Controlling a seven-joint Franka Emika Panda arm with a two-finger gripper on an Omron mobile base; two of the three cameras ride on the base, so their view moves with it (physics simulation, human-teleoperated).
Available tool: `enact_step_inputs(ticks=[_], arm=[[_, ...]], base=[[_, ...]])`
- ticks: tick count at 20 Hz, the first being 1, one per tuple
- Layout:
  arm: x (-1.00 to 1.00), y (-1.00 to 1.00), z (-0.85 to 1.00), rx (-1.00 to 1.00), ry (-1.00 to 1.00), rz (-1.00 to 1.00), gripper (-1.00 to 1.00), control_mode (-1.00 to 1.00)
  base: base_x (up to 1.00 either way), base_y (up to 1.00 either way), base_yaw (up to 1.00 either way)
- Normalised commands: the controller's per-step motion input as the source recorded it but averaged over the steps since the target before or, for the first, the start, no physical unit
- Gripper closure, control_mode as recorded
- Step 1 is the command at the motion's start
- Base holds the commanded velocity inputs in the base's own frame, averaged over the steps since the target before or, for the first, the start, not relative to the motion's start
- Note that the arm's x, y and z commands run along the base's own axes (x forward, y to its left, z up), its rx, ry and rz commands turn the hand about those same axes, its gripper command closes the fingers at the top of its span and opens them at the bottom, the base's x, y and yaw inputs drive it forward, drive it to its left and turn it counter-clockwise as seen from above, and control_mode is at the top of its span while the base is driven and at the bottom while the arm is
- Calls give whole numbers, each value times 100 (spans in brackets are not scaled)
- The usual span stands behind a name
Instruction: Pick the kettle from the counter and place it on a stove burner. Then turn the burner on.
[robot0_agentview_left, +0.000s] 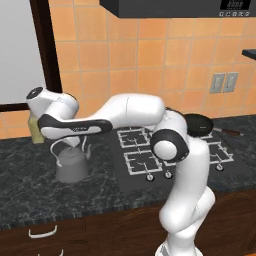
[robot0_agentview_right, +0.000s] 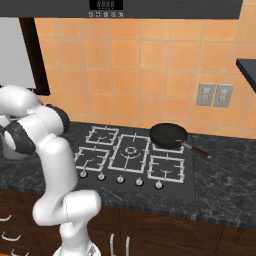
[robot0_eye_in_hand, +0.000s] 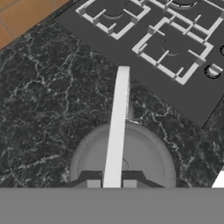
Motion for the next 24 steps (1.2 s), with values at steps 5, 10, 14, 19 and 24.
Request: enact_step_inputs(ticks=[5, 10, 14, 19, 24], arm=[[-13, -72, 37, 0, -2, -10, 100, -100], [-4, -76, 29, 0, -4, -8, 100, -100], [-1, -86, 17, 0, -6, -6, 100, -100], [0, -89, 12, 0, -4, -6, 100, -100], [0, -90, 12, 1, -2, -5, 100, -100]], base=[[0, 0, 0], [0, 0, 0], [0, 0, 0], [0, 0, 0], [0, 0, 0]])
